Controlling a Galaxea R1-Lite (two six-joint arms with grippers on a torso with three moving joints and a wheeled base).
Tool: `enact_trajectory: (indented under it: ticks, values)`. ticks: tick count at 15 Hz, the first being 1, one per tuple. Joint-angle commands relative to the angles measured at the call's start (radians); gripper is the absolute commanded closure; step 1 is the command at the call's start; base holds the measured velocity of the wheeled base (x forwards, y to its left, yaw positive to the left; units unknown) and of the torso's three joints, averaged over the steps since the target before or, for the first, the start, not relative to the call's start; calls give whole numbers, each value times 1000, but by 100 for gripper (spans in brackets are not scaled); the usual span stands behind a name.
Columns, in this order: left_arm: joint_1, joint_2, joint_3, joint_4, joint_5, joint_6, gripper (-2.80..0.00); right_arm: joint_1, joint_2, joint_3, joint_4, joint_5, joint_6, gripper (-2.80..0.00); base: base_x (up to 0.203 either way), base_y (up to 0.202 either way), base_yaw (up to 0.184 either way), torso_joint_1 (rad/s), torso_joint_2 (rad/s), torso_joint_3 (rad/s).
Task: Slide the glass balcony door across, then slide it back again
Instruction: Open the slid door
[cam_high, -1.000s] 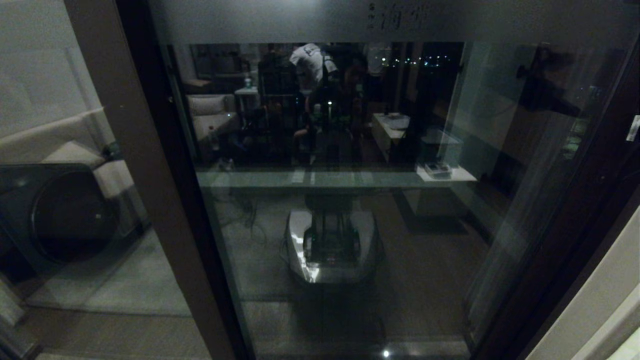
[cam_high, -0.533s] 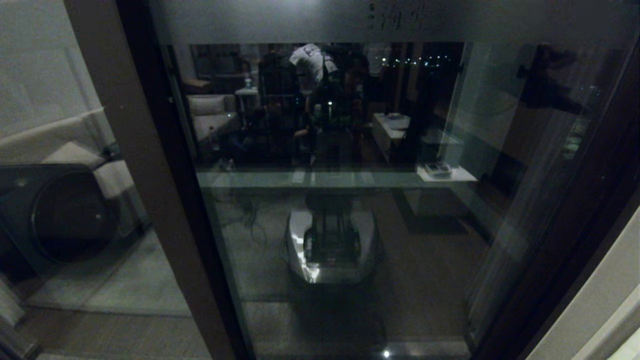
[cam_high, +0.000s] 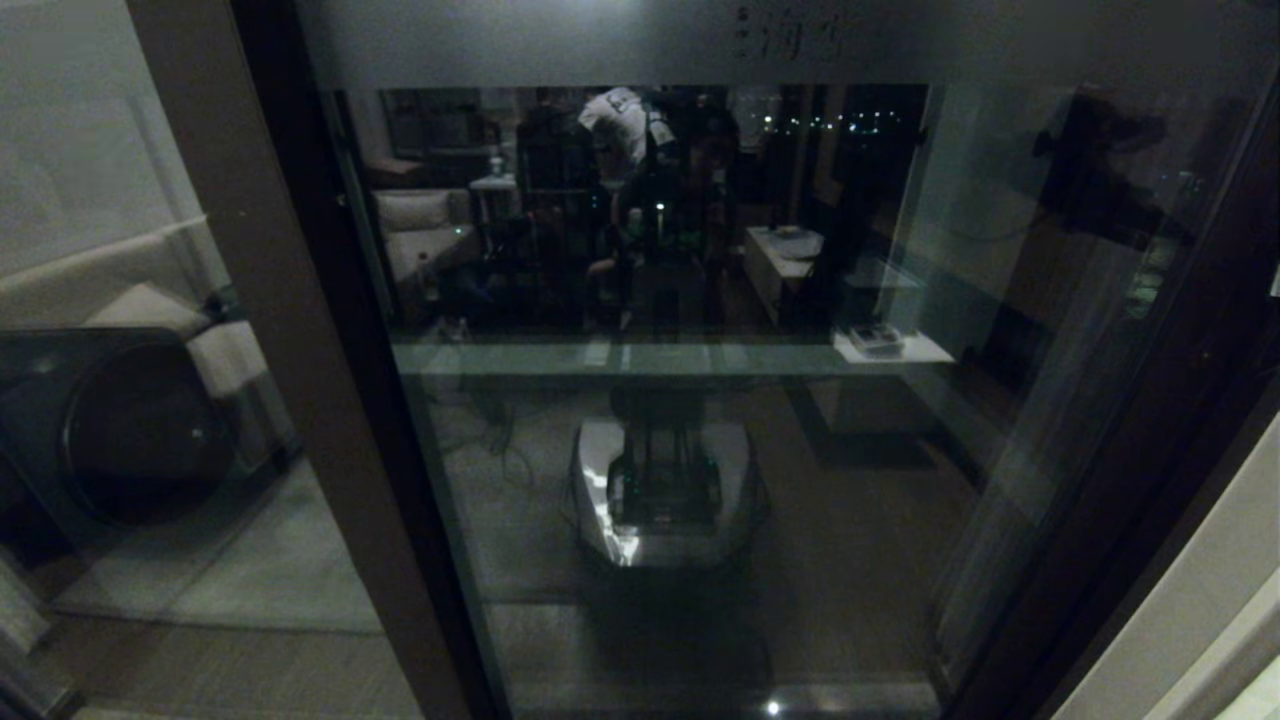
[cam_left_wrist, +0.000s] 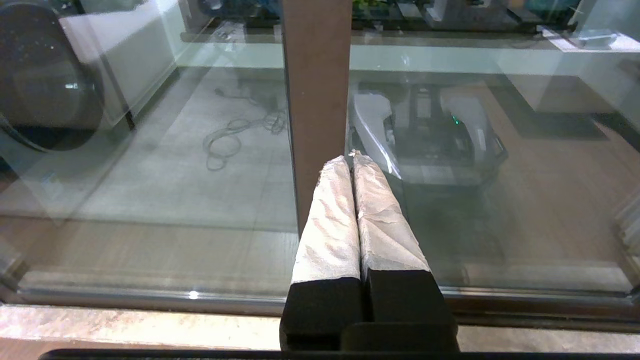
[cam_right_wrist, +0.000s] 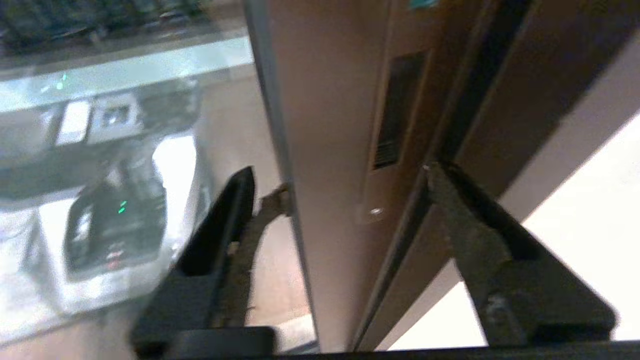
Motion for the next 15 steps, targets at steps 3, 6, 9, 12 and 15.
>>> enact_trajectory:
  ticks: [3, 6, 9, 12, 15]
  values:
    - [0, 0, 0, 0, 1, 0, 0, -22, 43, -58, 43, 47, 7, -280, 0, 0, 0, 0, 0, 0]
    - [0, 0, 0, 1, 1, 0, 0, -32, 72, -102, 71, 105, 52, -280, 0, 0, 0, 0, 0, 0]
    - [0, 0, 0, 0, 1, 0, 0, -33, 75, -113, 95, 154, 63, -280, 0, 0, 0, 0, 0, 0]
    - [0, 0, 0, 0, 1, 0, 0, -33, 77, -112, 94, 167, 65, -280, 0, 0, 0, 0, 0, 0]
    - [0, 0, 0, 0, 1, 0, 0, -29, 84, -113, 94, 168, 63, -280, 0, 0, 0, 0, 0, 0]
